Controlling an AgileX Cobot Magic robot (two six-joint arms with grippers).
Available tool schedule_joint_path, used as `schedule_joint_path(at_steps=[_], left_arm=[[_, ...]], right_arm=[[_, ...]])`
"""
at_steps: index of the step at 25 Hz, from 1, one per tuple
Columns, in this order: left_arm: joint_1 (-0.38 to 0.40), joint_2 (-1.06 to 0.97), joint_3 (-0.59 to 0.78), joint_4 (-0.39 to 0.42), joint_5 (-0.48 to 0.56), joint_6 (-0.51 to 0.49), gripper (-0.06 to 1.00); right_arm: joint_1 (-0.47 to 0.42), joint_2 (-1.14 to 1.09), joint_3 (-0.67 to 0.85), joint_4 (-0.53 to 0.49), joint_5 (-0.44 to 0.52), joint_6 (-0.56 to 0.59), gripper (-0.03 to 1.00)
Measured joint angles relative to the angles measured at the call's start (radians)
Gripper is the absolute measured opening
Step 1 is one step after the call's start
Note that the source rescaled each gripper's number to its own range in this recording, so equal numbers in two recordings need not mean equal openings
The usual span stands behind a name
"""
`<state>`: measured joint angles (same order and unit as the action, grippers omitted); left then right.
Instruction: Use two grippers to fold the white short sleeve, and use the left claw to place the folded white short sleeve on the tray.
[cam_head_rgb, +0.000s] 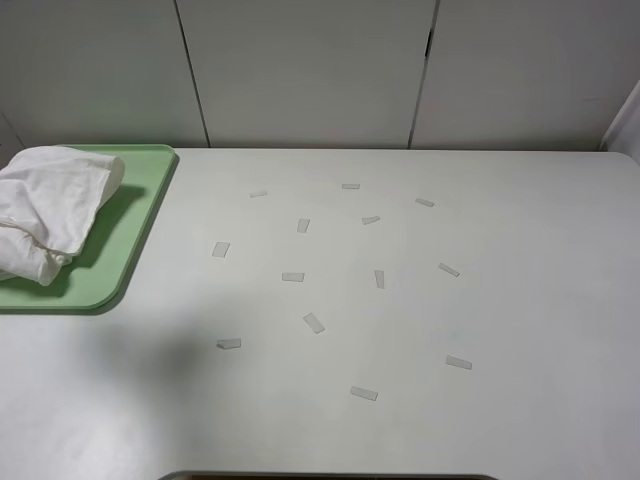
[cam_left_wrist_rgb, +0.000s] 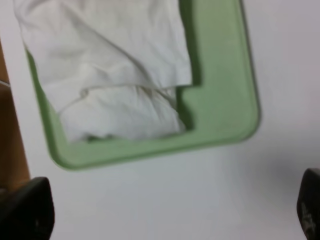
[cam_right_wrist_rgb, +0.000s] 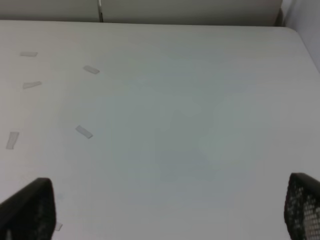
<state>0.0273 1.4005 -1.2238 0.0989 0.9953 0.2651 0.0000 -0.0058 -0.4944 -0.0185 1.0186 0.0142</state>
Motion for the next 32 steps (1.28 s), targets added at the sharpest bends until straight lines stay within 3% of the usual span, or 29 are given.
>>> schedule_joint_path(at_steps=[2, 5, 18, 26, 32], left_arm=[[-0.002, -0.02, 0.0, -0.006, 0.019, -0.008, 0.97], [-0.005, -0.207, 0.0, -0.099, 0.178, -0.049, 0.96], [-0.006, -0.473, 0.028, -0.152, 0.182, -0.117, 0.96], [-0.006, -0.694, 0.162, -0.174, 0.182, -0.113, 1.0], [-0.006, -0.882, 0.362, -0.178, 0.182, -0.113, 1.0]], right_arm=[[0.0, 0.0, 0.0, 0.0, 0.0, 0.0, 1.0], [0.0, 0.0, 0.0, 0.0, 0.0, 0.0, 1.0], [0.0, 0.0, 0.0, 0.0, 0.0, 0.0, 1.0], [0.0, 0.0, 0.0, 0.0, 0.001, 0.0, 1.0], [0.0, 0.0, 0.0, 0.0, 0.001, 0.0, 1.0]])
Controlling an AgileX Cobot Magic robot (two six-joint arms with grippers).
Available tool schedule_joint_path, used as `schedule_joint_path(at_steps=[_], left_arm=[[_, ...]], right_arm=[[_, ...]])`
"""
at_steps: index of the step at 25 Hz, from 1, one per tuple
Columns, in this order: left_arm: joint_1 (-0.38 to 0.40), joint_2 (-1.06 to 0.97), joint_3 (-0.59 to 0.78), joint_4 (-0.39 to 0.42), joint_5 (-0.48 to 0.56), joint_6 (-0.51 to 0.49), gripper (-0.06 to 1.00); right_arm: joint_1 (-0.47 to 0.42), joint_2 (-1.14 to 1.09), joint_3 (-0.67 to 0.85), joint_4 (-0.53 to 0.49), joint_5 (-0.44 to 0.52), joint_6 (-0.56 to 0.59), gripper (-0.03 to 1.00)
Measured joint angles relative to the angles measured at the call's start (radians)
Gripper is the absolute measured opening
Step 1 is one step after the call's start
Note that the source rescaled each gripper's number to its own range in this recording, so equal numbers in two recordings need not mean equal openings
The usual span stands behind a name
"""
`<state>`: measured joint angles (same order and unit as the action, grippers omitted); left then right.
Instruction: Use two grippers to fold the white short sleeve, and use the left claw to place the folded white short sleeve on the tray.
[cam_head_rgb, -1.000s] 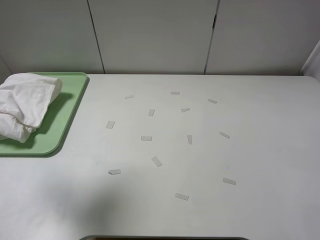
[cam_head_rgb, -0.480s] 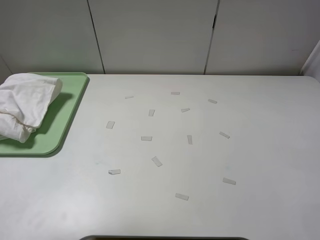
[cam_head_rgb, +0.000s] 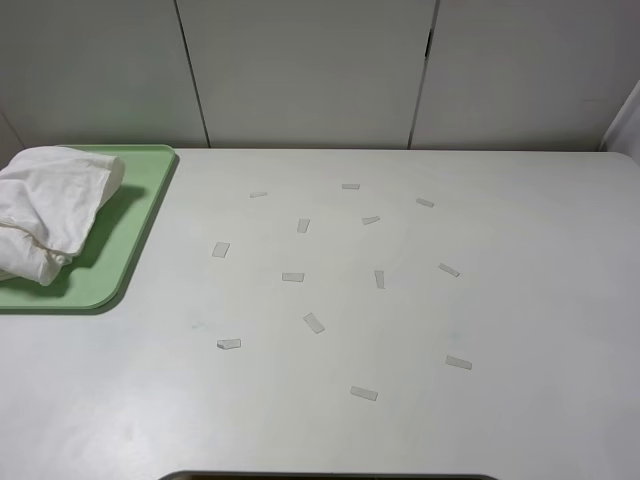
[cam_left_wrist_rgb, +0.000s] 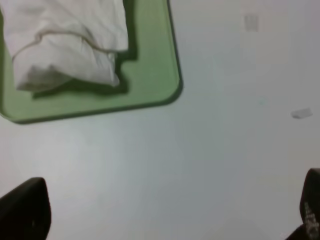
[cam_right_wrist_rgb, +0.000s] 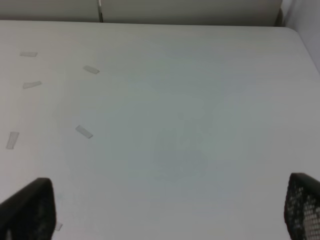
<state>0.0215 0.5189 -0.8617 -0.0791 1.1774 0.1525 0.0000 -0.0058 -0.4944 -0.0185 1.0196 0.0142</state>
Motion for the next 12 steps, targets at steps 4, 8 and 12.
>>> schedule_joint_path(at_steps=[4, 8, 12], left_arm=[[0.0, -0.083, 0.085, 0.003, -0.001, 0.0, 1.0], [-0.001, -0.196, 0.19, 0.036, -0.043, 0.0, 1.0], [-0.001, -0.299, 0.278, 0.067, -0.081, -0.049, 1.0]], right_arm=[[0.0, 0.0, 0.0, 0.0, 0.0, 0.0, 1.0], [0.0, 0.0, 0.0, 0.0, 0.0, 0.0, 1.0], [0.0, 0.0, 0.0, 0.0, 0.0, 0.0, 1.0]])
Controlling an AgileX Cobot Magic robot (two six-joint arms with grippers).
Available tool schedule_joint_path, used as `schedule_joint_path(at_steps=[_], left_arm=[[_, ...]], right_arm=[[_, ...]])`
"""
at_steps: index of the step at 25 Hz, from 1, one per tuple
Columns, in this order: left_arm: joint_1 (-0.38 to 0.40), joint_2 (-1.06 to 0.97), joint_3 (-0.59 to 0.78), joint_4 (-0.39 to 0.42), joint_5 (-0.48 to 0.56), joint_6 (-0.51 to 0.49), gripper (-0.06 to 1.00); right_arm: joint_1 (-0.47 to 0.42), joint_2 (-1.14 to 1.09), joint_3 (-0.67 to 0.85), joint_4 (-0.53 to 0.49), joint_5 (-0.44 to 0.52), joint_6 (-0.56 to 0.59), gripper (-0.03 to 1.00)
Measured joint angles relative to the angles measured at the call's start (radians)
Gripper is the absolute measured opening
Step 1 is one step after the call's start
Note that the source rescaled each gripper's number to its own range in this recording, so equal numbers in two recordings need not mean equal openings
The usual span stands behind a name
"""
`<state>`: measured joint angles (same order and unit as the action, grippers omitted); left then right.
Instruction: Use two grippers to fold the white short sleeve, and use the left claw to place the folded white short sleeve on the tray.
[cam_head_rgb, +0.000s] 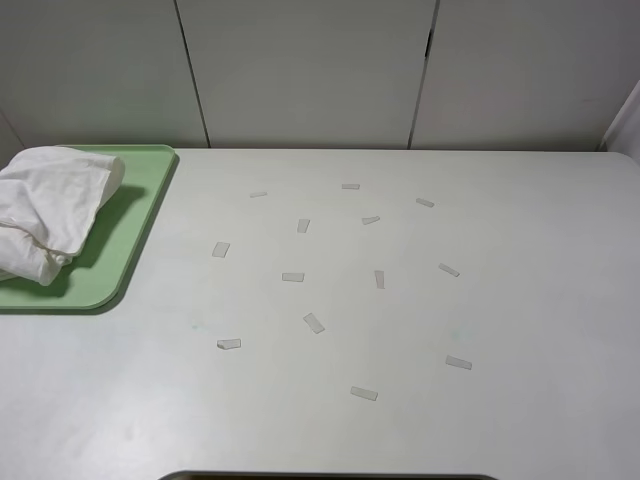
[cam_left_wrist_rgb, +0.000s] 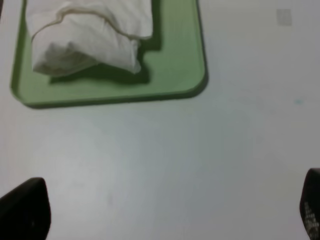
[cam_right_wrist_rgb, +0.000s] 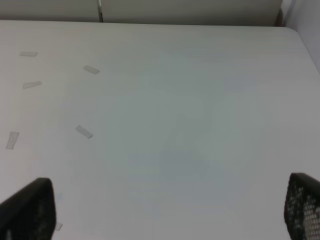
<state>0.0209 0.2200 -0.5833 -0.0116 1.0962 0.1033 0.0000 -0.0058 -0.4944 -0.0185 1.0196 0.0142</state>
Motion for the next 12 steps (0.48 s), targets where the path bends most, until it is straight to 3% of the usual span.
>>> schedule_joint_path(at_steps=[6, 12], left_arm=[[0.0, -0.143, 0.097, 0.012, -0.013, -0.085, 1.0], [0.0, -0.224, 0.102, 0.012, -0.029, -0.089, 1.0]], right_arm=[[0.0, 0.0, 0.0, 0.0, -0.001, 0.0, 1.0], [0.0, 0.0, 0.0, 0.0, -0.001, 0.0, 1.0]])
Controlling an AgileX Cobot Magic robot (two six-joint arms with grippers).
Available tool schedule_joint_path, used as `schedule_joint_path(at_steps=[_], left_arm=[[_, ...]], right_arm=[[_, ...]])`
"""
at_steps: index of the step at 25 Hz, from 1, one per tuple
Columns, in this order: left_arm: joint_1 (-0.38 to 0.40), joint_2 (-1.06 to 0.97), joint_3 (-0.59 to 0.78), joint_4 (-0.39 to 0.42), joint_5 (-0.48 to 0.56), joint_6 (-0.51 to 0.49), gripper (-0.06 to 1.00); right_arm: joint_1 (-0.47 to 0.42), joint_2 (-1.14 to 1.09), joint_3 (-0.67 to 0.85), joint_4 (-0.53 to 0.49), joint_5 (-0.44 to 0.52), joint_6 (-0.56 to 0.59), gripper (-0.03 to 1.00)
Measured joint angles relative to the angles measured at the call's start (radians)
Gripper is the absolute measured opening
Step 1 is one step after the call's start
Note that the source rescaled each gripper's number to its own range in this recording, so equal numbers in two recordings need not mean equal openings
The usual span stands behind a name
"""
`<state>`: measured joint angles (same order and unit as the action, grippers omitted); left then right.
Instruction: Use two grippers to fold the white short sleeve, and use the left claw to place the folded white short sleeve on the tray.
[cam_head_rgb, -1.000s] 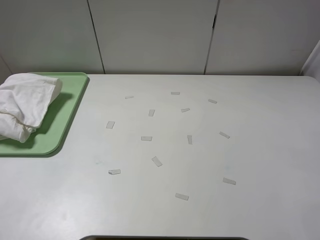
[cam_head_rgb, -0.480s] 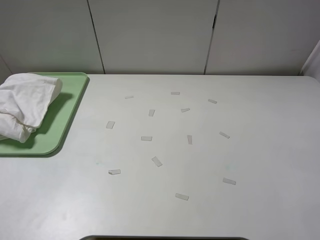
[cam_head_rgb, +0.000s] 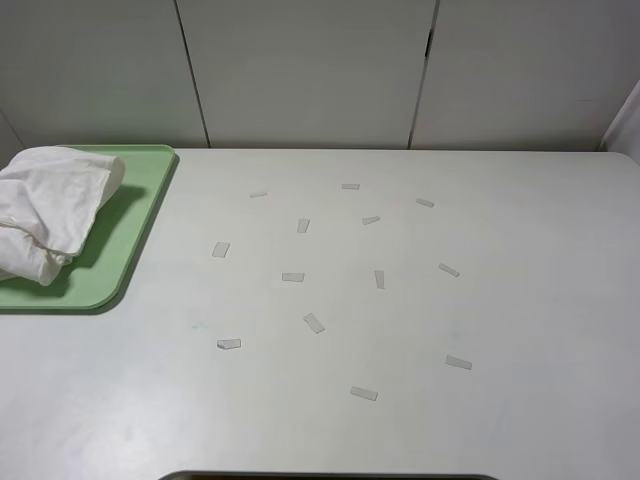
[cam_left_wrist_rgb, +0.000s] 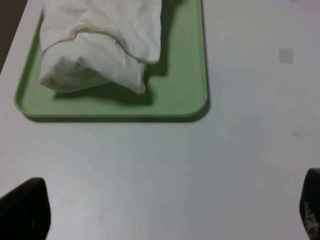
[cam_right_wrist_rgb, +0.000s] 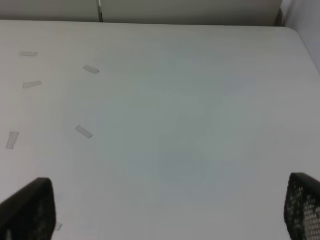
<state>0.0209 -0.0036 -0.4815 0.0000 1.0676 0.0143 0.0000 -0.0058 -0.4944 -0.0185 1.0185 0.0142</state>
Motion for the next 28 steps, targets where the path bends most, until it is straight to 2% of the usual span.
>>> schedule_joint_path(at_steps=[28], left_arm=[[0.0, -0.003, 0.0, 0.0, -0.001, -0.004, 1.0]], right_arm=[[0.0, 0.0, 0.0, 0.0, 0.001, 0.0, 1.0]])
